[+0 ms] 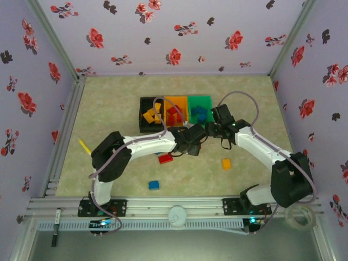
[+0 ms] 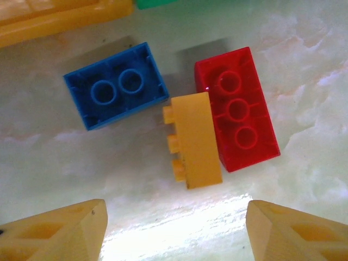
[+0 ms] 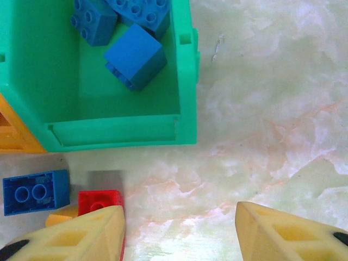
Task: Sort the legos into containers by color
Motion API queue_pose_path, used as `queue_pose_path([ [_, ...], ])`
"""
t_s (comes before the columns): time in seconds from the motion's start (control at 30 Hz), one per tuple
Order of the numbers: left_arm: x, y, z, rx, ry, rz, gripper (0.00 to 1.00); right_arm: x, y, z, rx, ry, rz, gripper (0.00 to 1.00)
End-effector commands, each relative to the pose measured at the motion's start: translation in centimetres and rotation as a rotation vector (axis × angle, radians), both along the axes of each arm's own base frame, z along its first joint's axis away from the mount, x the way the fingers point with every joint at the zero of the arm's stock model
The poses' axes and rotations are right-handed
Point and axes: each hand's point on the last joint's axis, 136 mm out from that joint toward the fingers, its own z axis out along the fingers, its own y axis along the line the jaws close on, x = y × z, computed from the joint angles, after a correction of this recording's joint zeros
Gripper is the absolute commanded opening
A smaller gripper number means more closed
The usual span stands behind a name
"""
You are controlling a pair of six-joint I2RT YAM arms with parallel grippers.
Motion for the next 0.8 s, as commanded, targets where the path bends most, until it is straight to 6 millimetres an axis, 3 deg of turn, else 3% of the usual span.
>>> queue_pose_path([
  [0.0, 0.2, -1.2, -0.3, 0.006, 0.000, -0.038, 0.66, -0.8, -1.2, 0.1, -0.017, 0.001, -0.038, 0.56],
  [0.43, 1.5, -0.3, -2.1, 0.053, 0.000, 0.006, 0.48, -1.7, -2.0, 0.3, -0.021, -0.001, -0.051, 0.56],
  [0.77, 2.3, 0.0, -2.8, 0.068, -0.001, 0.008, 0.47, -1.8, -2.0, 0.3, -0.014, 0.001, -0.050, 0.56],
])
